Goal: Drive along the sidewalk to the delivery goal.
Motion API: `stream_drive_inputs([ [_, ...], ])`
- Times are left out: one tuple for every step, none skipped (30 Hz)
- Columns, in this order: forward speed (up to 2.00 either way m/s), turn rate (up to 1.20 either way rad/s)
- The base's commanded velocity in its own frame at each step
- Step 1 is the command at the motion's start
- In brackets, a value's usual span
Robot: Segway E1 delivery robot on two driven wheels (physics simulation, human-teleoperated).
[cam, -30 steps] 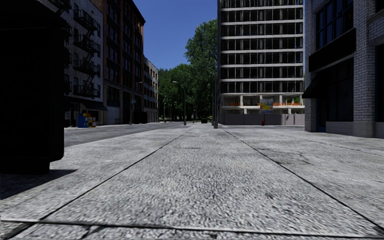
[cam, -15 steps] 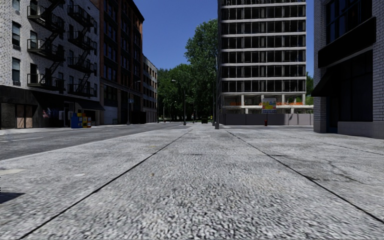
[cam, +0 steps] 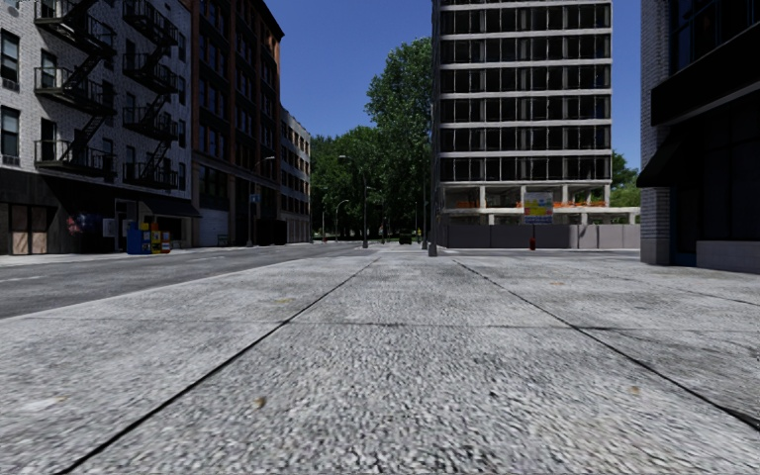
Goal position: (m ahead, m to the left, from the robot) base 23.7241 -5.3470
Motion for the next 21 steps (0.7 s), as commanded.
stream_drive_inputs([
  [1.92, 0.0],
  [1.92, 0.0],
  [1.92, 0.0],
  [1.92, 0.0],
  [1.92, 0.0],
  [1.92, 0.0],
  [1.92, 0.0],
  [1.92, 0.0],
  [1.92, 0.0],
  [1.92, 0.0],
  [1.92, 0.0],
  [1.92, 0.0],
  [1.92, 0.0],
  [1.92, 0.0],
  [1.92, 0.0],
  [1.92, 0.0],
  [1.92, 0.0],
  [1.92, 0.0],
  [1.92, 0.0],
  [1.92, 0.0],
  [1.92, 0.0],
])
